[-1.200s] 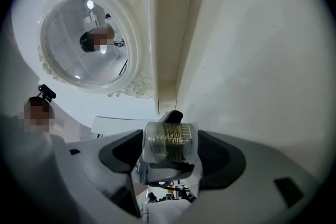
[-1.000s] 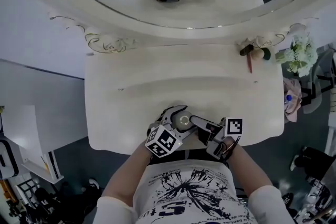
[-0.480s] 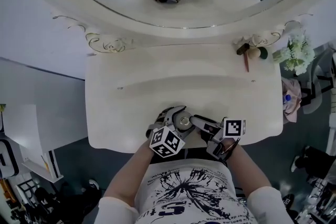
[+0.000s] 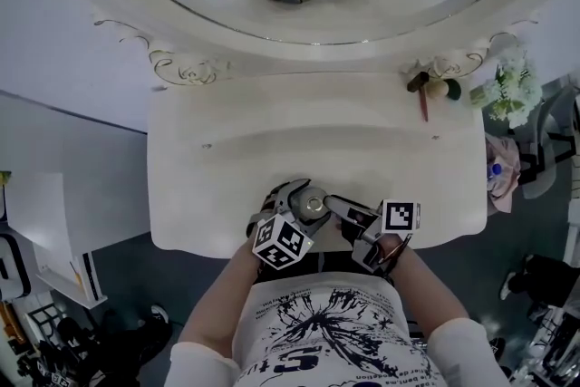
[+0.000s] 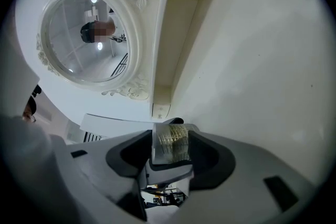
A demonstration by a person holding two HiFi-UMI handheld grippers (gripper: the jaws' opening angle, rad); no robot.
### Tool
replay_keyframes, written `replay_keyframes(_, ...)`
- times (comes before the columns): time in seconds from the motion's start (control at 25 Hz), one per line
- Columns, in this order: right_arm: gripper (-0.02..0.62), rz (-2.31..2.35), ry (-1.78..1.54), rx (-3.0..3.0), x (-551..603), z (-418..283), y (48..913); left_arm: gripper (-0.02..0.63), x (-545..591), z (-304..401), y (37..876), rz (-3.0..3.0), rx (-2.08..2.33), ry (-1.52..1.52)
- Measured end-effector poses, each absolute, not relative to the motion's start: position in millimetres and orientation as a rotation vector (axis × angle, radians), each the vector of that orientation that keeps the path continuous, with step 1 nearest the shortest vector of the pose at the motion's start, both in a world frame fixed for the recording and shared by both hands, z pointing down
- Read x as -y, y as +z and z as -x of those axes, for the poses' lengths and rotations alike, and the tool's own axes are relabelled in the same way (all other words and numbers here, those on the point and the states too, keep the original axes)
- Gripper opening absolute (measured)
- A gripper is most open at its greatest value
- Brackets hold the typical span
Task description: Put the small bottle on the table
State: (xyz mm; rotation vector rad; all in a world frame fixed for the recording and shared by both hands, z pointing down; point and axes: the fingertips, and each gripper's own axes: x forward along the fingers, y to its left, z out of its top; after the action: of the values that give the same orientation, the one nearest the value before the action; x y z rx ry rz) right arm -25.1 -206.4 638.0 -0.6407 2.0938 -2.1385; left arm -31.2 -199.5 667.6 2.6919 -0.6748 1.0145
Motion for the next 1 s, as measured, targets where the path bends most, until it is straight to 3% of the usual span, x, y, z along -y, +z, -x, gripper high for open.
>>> replay_keyframes(0.12,0.204,0.644,-2.094,-2.113,208,27,630,0.353,198,37,663,-2.687,0.706,1.003)
replay_keyframes(0.4,0.067,0.676,-1.996,-2.142,218,21,599,0.353,190,66,639,-2.675,0.908,1.078)
replay_keyframes(0.64,0.029,0.593,-1.922,-2.196,221,27,564,0.348,186,87,596,-2.655,0.981,0.931)
replay_keyframes(0.68,0.026,0.583,-1.914,-2.200,221,29,559,0.319,189,92,587,-2.657,1.018,0.901)
replay_keyframes(0.8,0.025,0.566,-1.889,-2.222,222,34,544,0.064,200,111,562,-2.643,1.185,0.814)
replay_keyframes(1.0,0.018,0.649,-1.782,-2.343,228,38,524,0.020,221,124,525,-2.642,1.303,0.661)
